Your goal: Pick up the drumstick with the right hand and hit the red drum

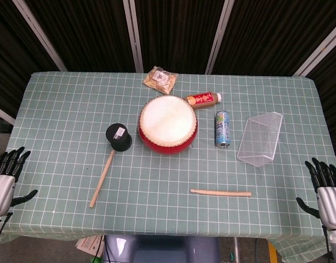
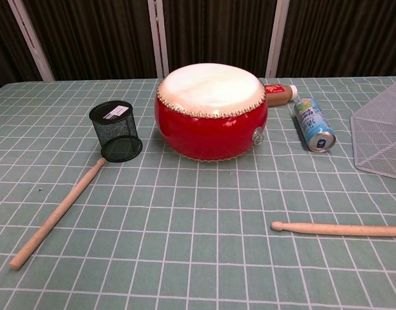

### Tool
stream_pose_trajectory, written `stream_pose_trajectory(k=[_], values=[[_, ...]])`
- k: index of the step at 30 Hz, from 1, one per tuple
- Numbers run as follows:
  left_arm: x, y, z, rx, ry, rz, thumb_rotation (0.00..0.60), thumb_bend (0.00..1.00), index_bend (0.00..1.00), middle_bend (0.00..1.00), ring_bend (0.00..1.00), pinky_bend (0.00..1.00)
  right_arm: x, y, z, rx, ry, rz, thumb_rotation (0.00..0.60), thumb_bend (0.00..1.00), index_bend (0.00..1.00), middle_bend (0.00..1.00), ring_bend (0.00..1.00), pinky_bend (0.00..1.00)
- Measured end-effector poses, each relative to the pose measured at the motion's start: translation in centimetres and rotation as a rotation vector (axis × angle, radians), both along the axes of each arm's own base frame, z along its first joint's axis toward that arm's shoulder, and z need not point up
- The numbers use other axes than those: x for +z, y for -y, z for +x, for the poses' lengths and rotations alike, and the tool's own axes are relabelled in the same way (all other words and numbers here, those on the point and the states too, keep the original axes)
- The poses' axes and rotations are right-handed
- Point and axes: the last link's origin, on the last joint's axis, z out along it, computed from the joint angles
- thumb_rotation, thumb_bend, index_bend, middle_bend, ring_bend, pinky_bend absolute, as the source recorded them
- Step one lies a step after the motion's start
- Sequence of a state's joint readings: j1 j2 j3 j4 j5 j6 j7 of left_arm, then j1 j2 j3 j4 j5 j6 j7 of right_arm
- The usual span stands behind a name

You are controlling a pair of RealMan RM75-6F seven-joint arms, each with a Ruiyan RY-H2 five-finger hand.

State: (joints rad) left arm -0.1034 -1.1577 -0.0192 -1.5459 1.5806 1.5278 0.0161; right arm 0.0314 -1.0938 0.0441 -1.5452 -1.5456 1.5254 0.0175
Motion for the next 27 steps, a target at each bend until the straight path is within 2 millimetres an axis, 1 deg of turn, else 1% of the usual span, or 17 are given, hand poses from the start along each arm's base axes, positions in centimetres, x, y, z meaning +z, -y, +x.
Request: stream_pose_trajectory(k=[1,3,4,5,6,7,8,10,12,15,18,22,26,27], values=[[0.0,0.0,0.0,0.001,0.0,-0.001,0.6,0.0,0.0,0.0,0.0,0.01,0.0,0.0,0.0,0.001,0.001,-0.001,0.6,0.24,0.0,0.0,0.0,0.04],[-0.1,0.0,0.0,0.001,-0.001,-0.003,0.6,0.0,0.0,0.0,0.0,0.01,0.0,0.0,0.0,0.003,0.004,-0.003,0.6,0.24,0.0,0.04,0.08,0.13],[-0.1,0.0,0.1,0.0,0.0,-0.004,0.6,0.0,0.0,0.0,0.0,0.01,0.0,0.0,0.1,0.006,0.007,-0.004,0.6,0.24,0.0,0.11,0.18,0.25],[-0.1,0.0,0.1,-0.001,-0.001,-0.004,0.6,0.0,0.0,0.0,0.0,0.01,0.0,0.1,0.1,0.009,0.013,-0.006,0.6,0.24,0.0,0.24,0.34,0.39],[-0.1,0.0,0.1,-0.002,-0.001,-0.006,0.6,0.0,0.0,0.0,0.0,0.01,0.0,0.1,0.3,0.018,0.023,-0.01,0.6,0.24,0.0,0.34,0.45,0.49],[-0.1,0.0,0.1,-0.003,-0.003,-0.007,0.6,0.0,0.0,0.0,0.0,0.01,0.0,0.2,0.5,0.028,0.032,-0.014,0.6,0.24,0.0,0.49,0.61,0.62],[-0.1,0.1,0.1,-0.004,-0.003,-0.008,0.6,0.0,0.0,0.0,0.0,0.01,-0.1,0.3,0.7,0.039,0.041,-0.017,0.6,0.24,0.01,0.61,0.73,0.72],[-0.1,0.1,0.1,-0.004,-0.002,-0.006,0.6,0.0,0.0,0.0,0.0,0.01,-0.3,0.5,1.2,0.071,0.066,-0.015,0.6,0.24,0.05,0.75,0.87,0.83],[0.0,0.1,0.1,-0.003,0.001,-0.006,0.6,0.0,0.0,0.0,0.0,0.01,-0.8,0.7,1.9,0.103,0.091,0.005,0.6,0.24,0.1,0.86,0.96,0.91],[-0.1,0.1,0.1,-0.004,0.001,-0.008,0.6,0.0,0.0,0.0,0.0,0.01,-1.8,1.1,2.8,0.155,0.091,0.05,0.6,0.24,0.16,0.93,1.0,0.97],[-0.1,0.0,0.1,-0.002,0.001,-0.01,0.6,0.0,0.0,0.0,0.0,0.01,-3.0,1.6,3.7,0.198,0.062,0.097,0.6,0.24,0.25,0.99,1.0,1.0],[-0.1,0.0,0.1,0.001,0.003,-0.012,0.6,0.0,0.0,0.0,0.0,0.01,-4.8,2.5,5.2,0.232,0.03,0.152,0.6,0.24,0.35,1.0,1.0,1.0],[-0.1,-0.1,0.1,0.004,0.008,-0.016,0.6,0.0,0.0,0.0,0.0,0.01,-6.9,3.5,6.5,0.237,-0.003,0.198,0.6,0.24,0.39,1.0,1.0,1.0],[-0.1,-0.1,0.1,0.005,0.009,-0.018,0.6,0.0,0.0,0.0,0.0,0.01,-7.6,3.9,6.8,0.231,-0.011,0.213,0.6,0.24,0.4,1.0,1.0,1.0]])
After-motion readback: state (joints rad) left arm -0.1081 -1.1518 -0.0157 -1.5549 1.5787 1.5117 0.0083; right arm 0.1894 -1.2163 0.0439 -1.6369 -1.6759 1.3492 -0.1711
